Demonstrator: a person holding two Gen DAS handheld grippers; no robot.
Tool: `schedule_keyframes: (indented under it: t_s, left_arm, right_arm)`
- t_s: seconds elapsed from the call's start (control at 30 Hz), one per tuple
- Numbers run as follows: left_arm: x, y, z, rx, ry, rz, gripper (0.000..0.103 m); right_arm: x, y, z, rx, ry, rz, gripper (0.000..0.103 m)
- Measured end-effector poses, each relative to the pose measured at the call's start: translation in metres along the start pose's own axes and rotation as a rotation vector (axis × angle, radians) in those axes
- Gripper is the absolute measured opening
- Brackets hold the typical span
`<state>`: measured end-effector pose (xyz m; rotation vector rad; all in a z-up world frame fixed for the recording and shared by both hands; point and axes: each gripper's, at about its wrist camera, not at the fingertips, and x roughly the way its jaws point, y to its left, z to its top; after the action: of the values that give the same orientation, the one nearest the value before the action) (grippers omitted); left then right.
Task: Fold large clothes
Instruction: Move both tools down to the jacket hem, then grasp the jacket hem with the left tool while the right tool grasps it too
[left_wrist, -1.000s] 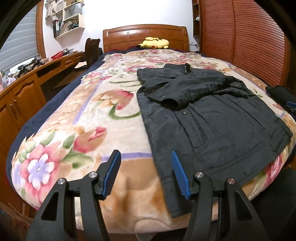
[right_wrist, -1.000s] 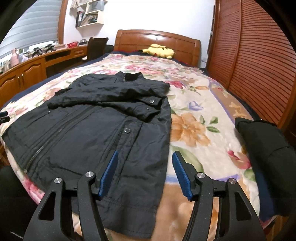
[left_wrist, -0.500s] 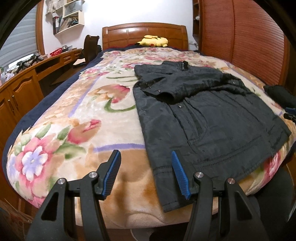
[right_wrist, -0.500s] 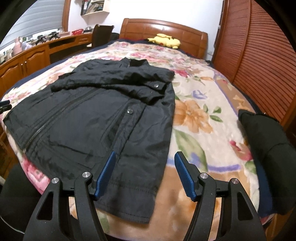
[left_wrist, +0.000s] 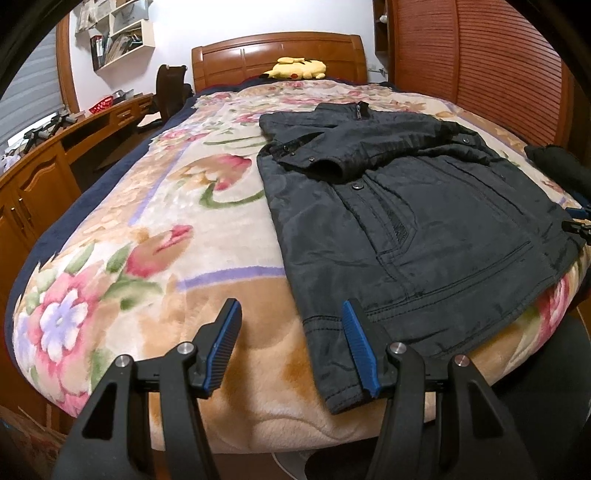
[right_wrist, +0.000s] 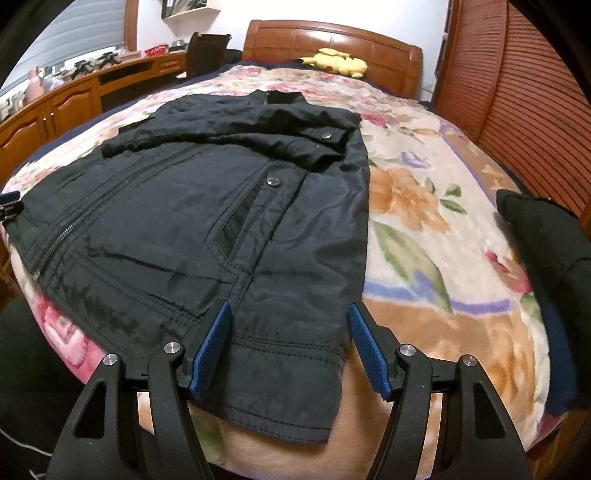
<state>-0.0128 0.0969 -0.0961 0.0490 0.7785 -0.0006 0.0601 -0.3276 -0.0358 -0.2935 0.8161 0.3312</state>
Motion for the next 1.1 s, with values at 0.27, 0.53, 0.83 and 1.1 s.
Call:
schedule_keyframes:
  t_s: [0.27, 0.53, 0.83, 1.1]
  left_arm:
    - [0.018, -0.002, 0.021, 0.059, 0.091, -0.017, 0.056]
    - [0.01, 0.002, 0.01, -0.005, 0.105, -0.001, 0.056]
    - [0.004, -0.003, 0.001, -0.015, 0.081, -0.013, 0.05]
    - [0.002, -0.002, -0.004, -0.028, 0.045, -0.053, 0.043]
  right_arm:
    - [0.003, -0.005, -0.009, 0.028, -0.009, 0.031, 0.068]
    - [0.006, -0.008, -0.018, 0.04, -0.07, 0.059, 0.068]
    - [0.001, -0.019, -0.032, 0.065, -0.092, 0.121, 0.068]
    - [-0.003, -0.012, -0.029, 0.057, -0.055, 0.091, 0.067]
